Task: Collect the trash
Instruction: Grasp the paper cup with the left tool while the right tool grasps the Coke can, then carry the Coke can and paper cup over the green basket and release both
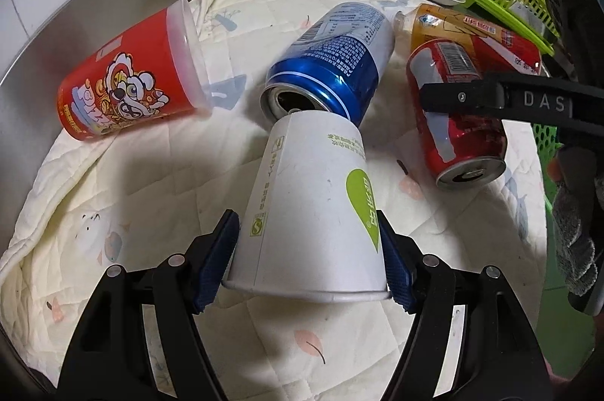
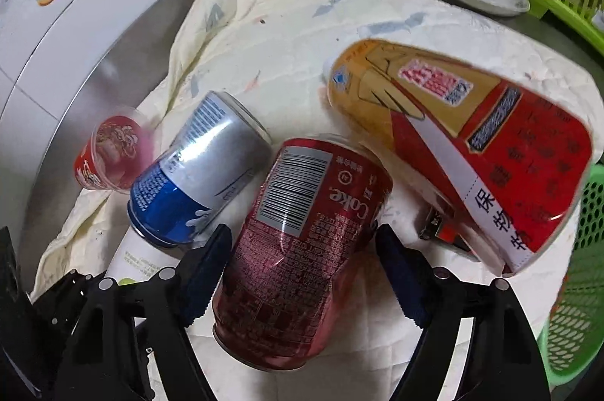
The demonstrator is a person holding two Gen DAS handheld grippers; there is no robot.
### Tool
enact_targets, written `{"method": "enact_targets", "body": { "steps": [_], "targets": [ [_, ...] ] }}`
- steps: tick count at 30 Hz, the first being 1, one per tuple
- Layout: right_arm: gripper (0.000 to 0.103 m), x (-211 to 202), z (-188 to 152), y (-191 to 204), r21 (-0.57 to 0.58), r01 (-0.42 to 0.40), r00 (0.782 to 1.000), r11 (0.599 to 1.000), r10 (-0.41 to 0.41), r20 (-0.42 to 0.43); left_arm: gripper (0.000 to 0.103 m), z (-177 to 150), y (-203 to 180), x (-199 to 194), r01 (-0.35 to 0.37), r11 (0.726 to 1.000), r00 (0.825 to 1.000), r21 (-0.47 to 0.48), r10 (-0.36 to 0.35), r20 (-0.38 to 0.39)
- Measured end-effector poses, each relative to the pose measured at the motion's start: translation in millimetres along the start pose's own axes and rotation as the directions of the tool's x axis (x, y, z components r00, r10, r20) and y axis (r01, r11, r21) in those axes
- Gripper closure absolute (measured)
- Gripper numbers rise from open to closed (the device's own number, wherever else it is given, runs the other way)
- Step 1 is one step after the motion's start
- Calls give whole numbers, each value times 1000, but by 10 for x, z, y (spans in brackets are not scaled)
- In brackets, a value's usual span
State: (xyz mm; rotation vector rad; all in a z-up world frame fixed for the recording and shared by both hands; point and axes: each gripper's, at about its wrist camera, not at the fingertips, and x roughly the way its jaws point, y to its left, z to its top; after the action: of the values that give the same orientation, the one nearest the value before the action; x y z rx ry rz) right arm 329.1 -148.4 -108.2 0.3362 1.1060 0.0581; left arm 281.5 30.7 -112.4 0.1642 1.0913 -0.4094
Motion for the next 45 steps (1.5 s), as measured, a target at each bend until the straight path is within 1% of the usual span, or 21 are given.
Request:
{"method": "enact_targets", "body": {
  "steps": [3, 7, 13, 17, 19, 22, 24, 28, 33, 36, 41, 45],
  "targets": [
    [29, -2, -11, -10, 0, -9, 1000, 1000, 9, 6, 33, -16, -22, -16, -11, 1000, 1000, 7, 11, 16],
    [30, -75, -59, 14, -15, -24, 1000, 1000, 25, 19, 36, -37, -40, -51, -23, 1000, 999, -5, 23, 44],
    [30, -274, -186, 53, -68, -43, 998, 997, 46, 48, 39, -103, -37, -146, -36, 999, 997, -33, 38, 73],
    [30, -446, -270, 44, -92, -68, 995, 993, 74, 67, 39, -157, -7, -248, -24, 997, 994, -72, 31, 101],
    [30, -546, -311, 19, -96, -94, 992, 991, 101, 70, 39, -195, -1, -313, -9, 996, 993, -87, 19, 116],
    [30, -703, -369, -28, -111, -115, 989, 987, 124, 83, 39, -246, -21, -400, -1, 996, 991, -93, 14, 134],
    [30, -810, -412, -71, -123, -133, 985, 984, 144, 90, 39, -291, -47, -481, 17, 995, 988, -96, -2, 152],
    [30, -1015, -516, -199, -142, -140, 981, 980, 157, 110, 39, -346, -143, -627, 36, 996, 983, -85, -20, 183],
    [30, -1261, -633, -515, -121, -120, 980, 985, 137, 144, 39, -313, -363, -769, 77, 995, 974, -58, -63, 216],
    [30, -1376, -659, -751, -100, -102, 980, 990, 117, 162, 39, -276, -542, -812, 85, 996, 971, -29, -77, 225],
    [30, -1581, -703, -1232, -70, -27, 981, 997, 40, 191, 39, -186, -846, -852, 122, 992, 964, 11, -122, 238],
    [30, -1723, -744, -1671, -45, 63, 976, 997, -52, 210, 39, -119, -1089, -846, 145, 988, 959, 45, -151, 239]
  ]
}}
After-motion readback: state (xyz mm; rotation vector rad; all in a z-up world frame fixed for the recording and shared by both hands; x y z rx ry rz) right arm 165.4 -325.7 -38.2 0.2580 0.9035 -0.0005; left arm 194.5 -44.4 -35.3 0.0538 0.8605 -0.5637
